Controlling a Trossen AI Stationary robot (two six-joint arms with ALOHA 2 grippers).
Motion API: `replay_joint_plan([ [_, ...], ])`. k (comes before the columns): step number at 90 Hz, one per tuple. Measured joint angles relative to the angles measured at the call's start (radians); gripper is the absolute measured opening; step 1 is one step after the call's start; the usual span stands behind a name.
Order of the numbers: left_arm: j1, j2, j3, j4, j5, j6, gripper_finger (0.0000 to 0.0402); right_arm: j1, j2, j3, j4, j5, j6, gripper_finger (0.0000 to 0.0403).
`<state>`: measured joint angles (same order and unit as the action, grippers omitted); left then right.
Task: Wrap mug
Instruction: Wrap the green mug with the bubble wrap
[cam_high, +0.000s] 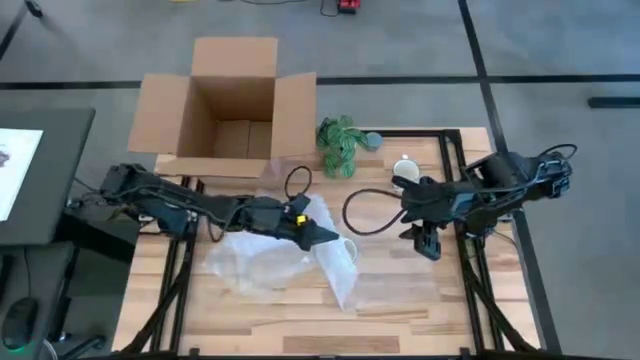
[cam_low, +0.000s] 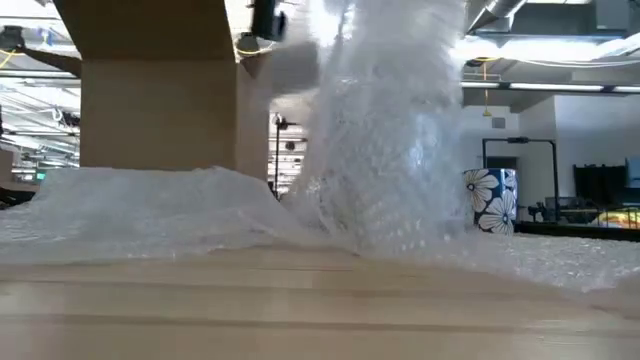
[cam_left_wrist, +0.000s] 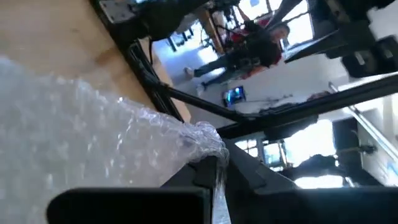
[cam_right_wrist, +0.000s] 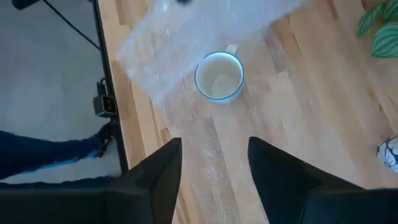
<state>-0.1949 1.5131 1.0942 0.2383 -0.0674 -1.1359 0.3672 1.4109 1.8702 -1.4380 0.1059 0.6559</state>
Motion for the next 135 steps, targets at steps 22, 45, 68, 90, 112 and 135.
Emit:
replay_joint_plan([
  [22,0.045,0.191,0.216,-0.022,0.099,0.101,0.0000,0.023,-0.004,0.000,-0.017,0.004,0.050,0.0172],
  [45,0.082,0.343,0.361,-0.068,0.173,0.132,0.0000,0.079,-0.010,0.000,-0.038,0.030,0.117,0.0171],
  [68,0.095,0.427,0.391,-0.066,0.185,0.121,0.0000,0.147,-0.011,0.000,-0.054,0.078,0.187,0.0171],
  [90,0.097,0.438,0.392,-0.057,0.141,0.131,0.0033,0.197,-0.011,0.000,-0.084,0.083,0.255,0.0171],
  [112,0.099,0.438,0.392,-0.049,0.116,0.163,0.0098,0.230,-0.011,0.000,-0.095,0.095,0.286,0.0171],
  [135,0.119,0.438,0.392,-0.025,0.115,0.196,0.0156,0.251,-0.011,0.000,-0.095,0.110,0.290,0.0171],
])
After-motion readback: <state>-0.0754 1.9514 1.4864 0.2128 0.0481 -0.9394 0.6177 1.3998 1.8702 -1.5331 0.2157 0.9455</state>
